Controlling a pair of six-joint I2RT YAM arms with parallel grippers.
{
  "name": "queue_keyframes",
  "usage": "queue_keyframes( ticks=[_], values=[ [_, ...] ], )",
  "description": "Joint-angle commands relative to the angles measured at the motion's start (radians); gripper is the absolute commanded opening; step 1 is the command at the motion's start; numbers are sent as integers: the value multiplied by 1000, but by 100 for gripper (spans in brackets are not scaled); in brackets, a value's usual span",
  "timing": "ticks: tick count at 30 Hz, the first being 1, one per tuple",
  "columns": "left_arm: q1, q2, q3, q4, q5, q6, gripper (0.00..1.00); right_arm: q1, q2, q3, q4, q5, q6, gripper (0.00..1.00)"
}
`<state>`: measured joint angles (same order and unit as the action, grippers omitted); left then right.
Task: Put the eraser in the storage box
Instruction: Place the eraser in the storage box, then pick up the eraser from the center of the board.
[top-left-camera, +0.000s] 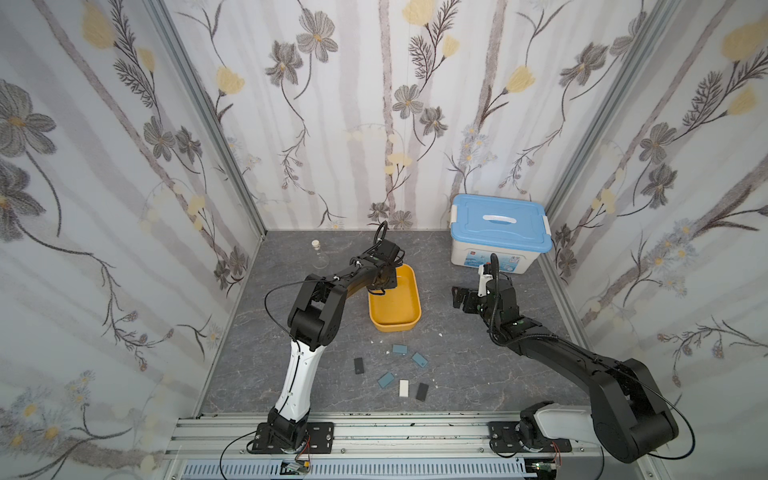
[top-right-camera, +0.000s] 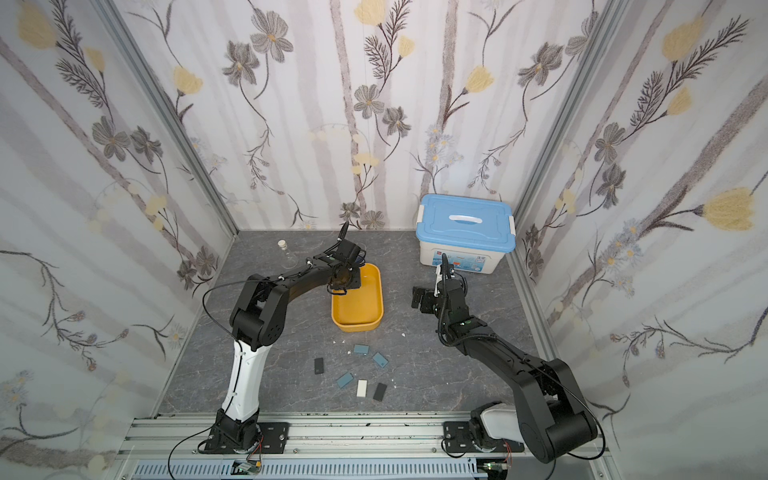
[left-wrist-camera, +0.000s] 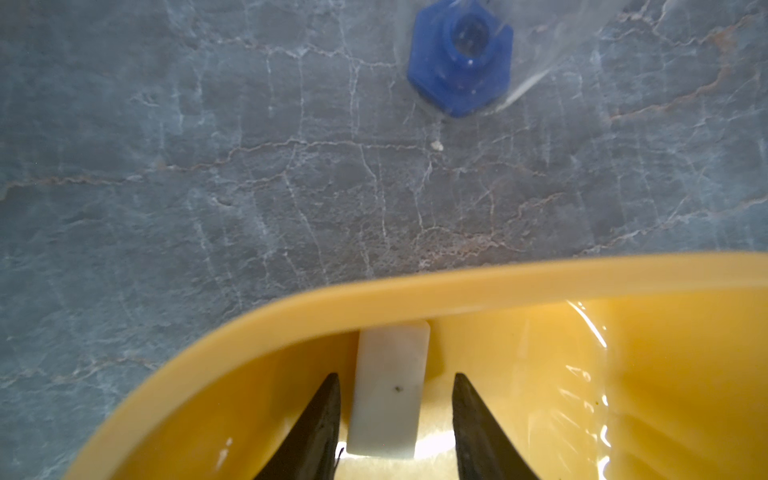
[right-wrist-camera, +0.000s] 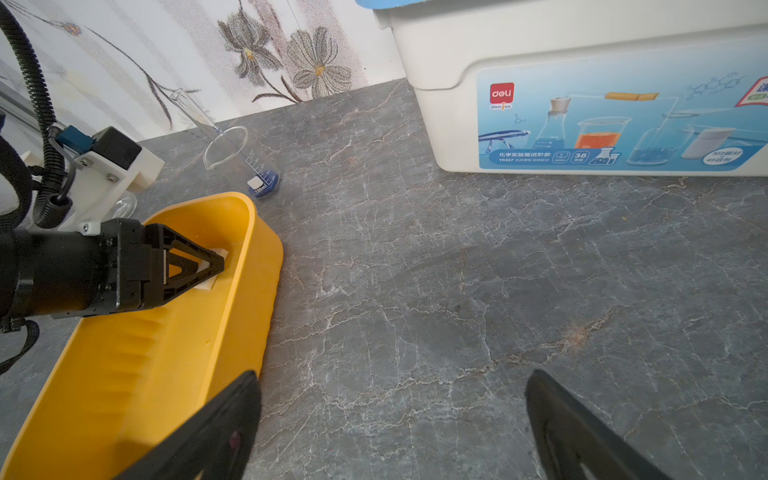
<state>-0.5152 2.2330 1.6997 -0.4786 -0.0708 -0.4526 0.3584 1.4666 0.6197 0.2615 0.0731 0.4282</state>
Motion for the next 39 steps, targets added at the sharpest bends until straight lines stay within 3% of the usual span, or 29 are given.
queue_keyframes(
  ticks=[1, 5, 9, 13, 15, 21, 29, 34, 39],
  values=[
    [0, -15, 11, -18, 1, -17, 47, -1, 0, 13, 17, -9, 0, 100],
    [-14, -62, 14, -23, -8, -12, 55, -1, -9, 12, 16, -9, -5, 100],
    [-48, -130, 39, -60, -47, 11, 75, 1, -15, 11, 14, -11, -6, 100],
    [-84, -224, 48, -116, -105, 44, 85, 2, -25, 4, 14, -14, -8, 100],
    [-98, -289, 35, -157, -141, 45, 86, 4, -31, 2, 13, -17, -11, 100],
    [-135, -629, -212, -325, -278, -9, 86, 14, -48, -21, 16, -22, -11, 100],
    [-219, -1040, -643, -433, -148, -193, 89, 25, -40, -71, 35, -32, -5, 100],
    [-265, -1141, -851, -372, -103, -307, 90, 29, -37, -71, 35, -30, -2, 100],
    [-308, -1079, -913, -316, -99, -363, 89, 33, -50, -68, 17, -21, -5, 100]
  ],
)
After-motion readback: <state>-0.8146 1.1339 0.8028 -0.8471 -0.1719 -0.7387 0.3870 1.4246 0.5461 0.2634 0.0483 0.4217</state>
